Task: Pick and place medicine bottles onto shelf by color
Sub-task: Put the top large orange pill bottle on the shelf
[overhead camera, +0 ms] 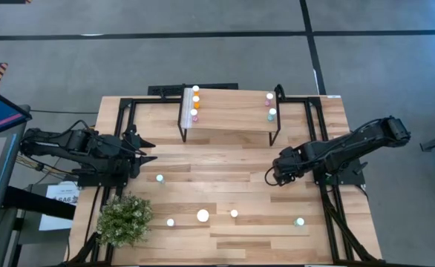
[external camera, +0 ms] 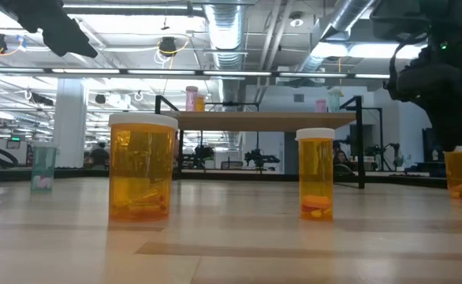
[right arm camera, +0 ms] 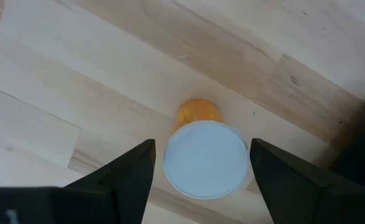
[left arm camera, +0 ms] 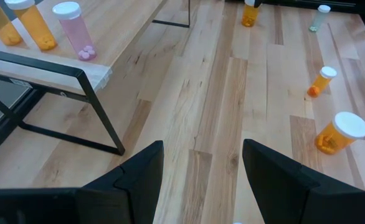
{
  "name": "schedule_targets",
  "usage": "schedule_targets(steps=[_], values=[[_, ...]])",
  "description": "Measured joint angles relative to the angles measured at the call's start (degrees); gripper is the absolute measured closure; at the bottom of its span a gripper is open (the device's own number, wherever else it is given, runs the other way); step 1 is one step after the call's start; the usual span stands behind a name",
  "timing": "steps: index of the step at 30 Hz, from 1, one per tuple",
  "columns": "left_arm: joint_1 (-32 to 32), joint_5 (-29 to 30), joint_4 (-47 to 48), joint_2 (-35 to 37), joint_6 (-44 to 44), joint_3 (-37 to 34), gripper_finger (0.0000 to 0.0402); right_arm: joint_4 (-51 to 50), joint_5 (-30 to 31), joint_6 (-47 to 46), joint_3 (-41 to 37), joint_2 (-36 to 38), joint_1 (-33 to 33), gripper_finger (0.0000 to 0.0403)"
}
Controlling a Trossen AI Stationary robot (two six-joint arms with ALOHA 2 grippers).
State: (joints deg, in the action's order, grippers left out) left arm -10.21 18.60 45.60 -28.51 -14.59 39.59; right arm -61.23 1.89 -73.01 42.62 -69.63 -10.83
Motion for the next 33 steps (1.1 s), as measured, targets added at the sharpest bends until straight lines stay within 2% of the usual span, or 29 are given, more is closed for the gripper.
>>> schedule_targets(steps=[19, 33], values=[[0.0, 0.0, 0.0, 0.0, 0.0, 0.0, 0.0196, -0.3, 1.0, 0.0, 0.1, 0.0, 0.0, 0.0126], [0.0, 0.0, 0.0, 0.0, 0.0, 0.0, 0.0196, 0.3, 1.0, 0.0, 0.3, 0.0, 0.0, 0.0207]])
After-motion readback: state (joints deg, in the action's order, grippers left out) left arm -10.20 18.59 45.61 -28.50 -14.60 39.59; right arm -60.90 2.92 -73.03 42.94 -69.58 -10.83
